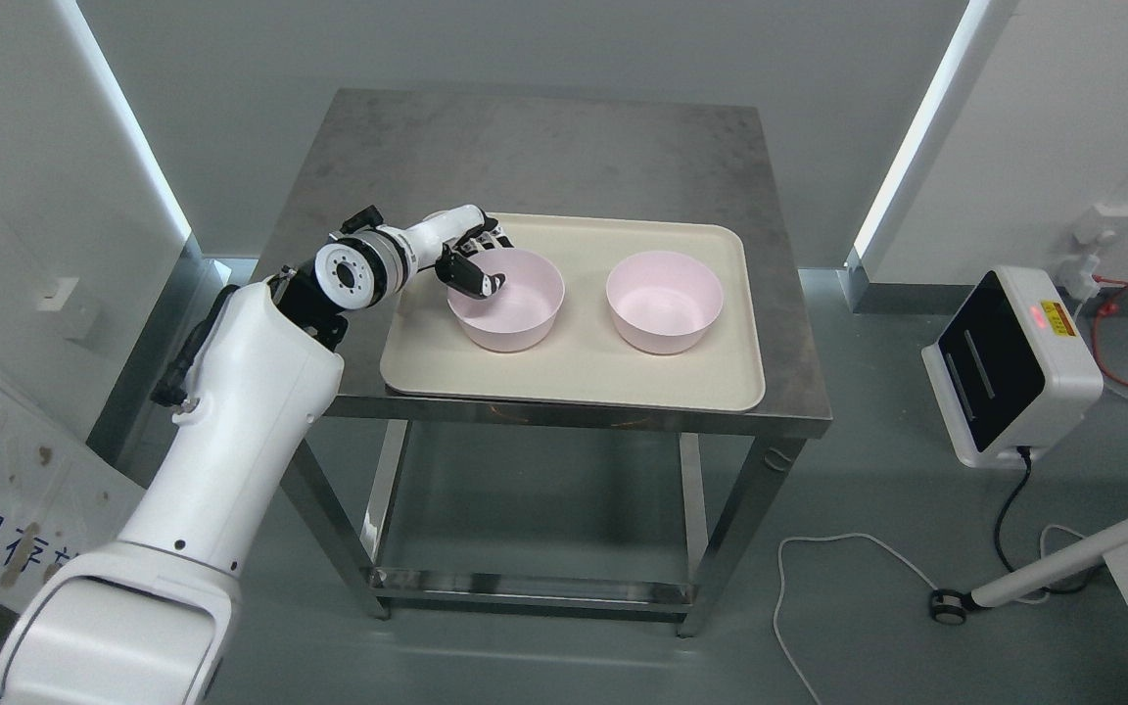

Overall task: Stack pink IKEA bowls on left shelf middle
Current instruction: 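Grasp the pink bowl rim with the left hand and lift it, then lower the held bowl into the other pink bowl and release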

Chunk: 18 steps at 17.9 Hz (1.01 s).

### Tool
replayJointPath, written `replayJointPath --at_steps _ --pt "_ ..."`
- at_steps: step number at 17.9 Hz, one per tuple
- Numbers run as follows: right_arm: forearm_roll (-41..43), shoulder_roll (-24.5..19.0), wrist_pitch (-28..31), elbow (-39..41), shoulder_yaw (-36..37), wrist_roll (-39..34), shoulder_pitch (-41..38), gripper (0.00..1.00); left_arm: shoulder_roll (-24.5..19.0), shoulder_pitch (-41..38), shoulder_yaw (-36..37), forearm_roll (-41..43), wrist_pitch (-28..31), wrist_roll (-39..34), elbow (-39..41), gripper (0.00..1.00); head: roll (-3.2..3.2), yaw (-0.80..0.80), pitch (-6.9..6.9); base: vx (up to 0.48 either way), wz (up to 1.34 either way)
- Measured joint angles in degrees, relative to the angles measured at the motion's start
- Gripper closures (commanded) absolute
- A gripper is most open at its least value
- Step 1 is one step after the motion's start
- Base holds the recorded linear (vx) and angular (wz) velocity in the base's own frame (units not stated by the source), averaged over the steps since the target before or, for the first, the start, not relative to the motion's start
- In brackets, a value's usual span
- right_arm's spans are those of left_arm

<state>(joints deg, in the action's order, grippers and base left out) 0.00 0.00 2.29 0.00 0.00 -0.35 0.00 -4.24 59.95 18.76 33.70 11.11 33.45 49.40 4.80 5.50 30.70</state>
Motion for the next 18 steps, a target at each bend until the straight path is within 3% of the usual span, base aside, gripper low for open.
replayJointPath --at_steps 2,13,18 --pt "0.00 0.00 0.06 0.00 0.00 0.00 0.00 0.00 0.37 -0.04 -0.60 0.02 -1.11 -0.41 -0.29 0.99 0.00 0.00 0.00 0.000 0.00" --pt "0.00 0.00 -0.26 0.00 0.00 0.00 0.00 0.00 2.87 5.49 -4.56 -0.52 -2.55 0.99 1.61 0.97 0.00 0.00 0.00 0.000 0.00" --pt "0.00 0.00 -0.29 0.00 0.00 0.00 0.00 0.00 3.41 7.90 2.22 -3.34 -2.86 2.54 5.69 0.96 0.00 0.00 0.00 0.000 0.00"
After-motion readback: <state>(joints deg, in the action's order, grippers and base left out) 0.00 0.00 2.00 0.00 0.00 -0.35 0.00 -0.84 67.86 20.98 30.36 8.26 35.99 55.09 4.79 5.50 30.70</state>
